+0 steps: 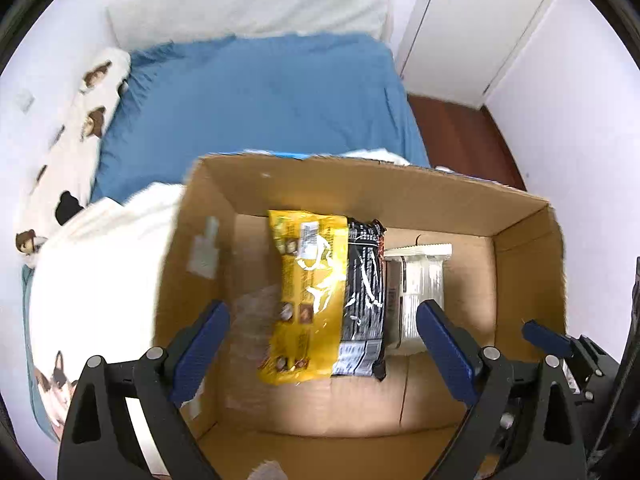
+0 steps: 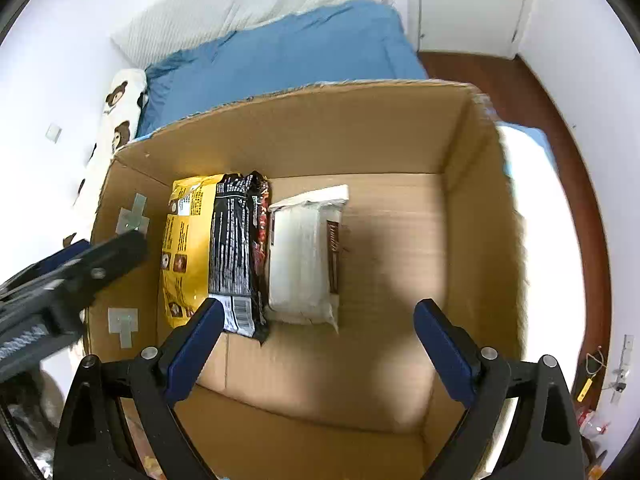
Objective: Organize snacks
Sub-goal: 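Carry both packs into the cardboard box and open both tools, then withdraw both tools from the box toward the remaining snacks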
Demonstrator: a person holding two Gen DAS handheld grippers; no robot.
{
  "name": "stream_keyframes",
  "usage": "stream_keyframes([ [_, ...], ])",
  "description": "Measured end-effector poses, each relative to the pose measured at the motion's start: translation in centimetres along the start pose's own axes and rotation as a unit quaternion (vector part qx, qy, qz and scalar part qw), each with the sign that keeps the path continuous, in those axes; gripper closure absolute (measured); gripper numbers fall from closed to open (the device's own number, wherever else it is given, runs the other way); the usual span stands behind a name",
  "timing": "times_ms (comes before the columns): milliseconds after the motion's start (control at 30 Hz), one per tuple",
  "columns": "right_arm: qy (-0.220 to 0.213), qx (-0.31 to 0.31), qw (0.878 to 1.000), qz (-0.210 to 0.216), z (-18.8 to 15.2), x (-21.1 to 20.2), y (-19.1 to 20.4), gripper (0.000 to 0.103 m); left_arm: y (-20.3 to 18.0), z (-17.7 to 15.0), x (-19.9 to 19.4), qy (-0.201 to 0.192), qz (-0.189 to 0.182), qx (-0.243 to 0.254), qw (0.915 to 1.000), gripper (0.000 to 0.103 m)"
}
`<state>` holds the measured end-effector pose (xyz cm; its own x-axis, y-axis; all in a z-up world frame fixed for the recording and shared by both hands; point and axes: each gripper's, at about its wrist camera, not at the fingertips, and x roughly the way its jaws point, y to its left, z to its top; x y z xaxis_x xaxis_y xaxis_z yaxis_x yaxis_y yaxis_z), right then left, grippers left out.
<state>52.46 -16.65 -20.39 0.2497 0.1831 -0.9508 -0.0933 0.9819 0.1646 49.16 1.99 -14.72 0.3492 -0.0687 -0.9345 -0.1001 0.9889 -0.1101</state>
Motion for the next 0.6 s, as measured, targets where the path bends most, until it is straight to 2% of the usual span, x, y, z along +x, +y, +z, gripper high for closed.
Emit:
stream_keyframes([
  [267, -0.052, 0.019, 0.998, -0.025, -5.2, -5.7, 0.2, 0.005, 1.2, -3.5, -4.0, -0.048, 0.008, 0.023, 0.9986, 0.007],
  [600, -0.115, 0.007, 0.993, -0.035, -11.9, -13.6, 2.3, 0.005, 1.5, -9.3, -10.5, -0.104, -0.010, 0.035, 0.9940, 0.007],
])
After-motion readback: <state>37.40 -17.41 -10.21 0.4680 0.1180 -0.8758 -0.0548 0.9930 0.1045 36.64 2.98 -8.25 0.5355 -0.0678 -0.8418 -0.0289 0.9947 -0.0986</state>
